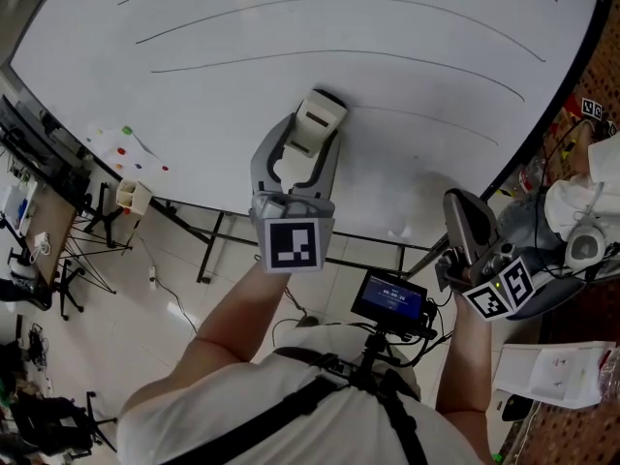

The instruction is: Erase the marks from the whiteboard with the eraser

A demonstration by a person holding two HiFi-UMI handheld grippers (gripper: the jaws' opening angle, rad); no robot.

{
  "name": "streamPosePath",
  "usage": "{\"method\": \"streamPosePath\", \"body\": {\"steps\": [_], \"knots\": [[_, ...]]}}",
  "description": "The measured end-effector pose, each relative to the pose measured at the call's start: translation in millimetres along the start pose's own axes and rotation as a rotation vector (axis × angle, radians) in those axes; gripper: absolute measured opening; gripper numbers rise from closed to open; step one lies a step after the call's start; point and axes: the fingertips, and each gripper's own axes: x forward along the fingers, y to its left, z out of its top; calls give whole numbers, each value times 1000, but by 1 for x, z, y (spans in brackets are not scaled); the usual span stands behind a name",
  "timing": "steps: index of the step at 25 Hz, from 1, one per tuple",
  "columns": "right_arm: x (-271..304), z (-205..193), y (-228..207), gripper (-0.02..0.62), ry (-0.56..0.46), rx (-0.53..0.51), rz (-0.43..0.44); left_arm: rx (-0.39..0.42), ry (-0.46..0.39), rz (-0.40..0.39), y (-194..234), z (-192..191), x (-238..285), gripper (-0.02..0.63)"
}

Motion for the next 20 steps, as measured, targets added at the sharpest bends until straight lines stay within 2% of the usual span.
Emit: {"method": "streamPosePath", "body": {"steps": [4,9,11,16,20], "knots": [[-9,4,-1,5,2,-1,10,-29,2,3,1,2,-3,255],[-10,6,3,5,9,0,35,-68,58,140,43,-11,-13,253],[-14,5,1,5,14,3,37,-64,58,168,51,-15,-13,253],[-23,-3,-7,5,23,15,41,-61,53,168,33,-15,-8,253],[-30,-10,-14,5,31,30,41,-62,43,113,-5,-11,0,255]]}}
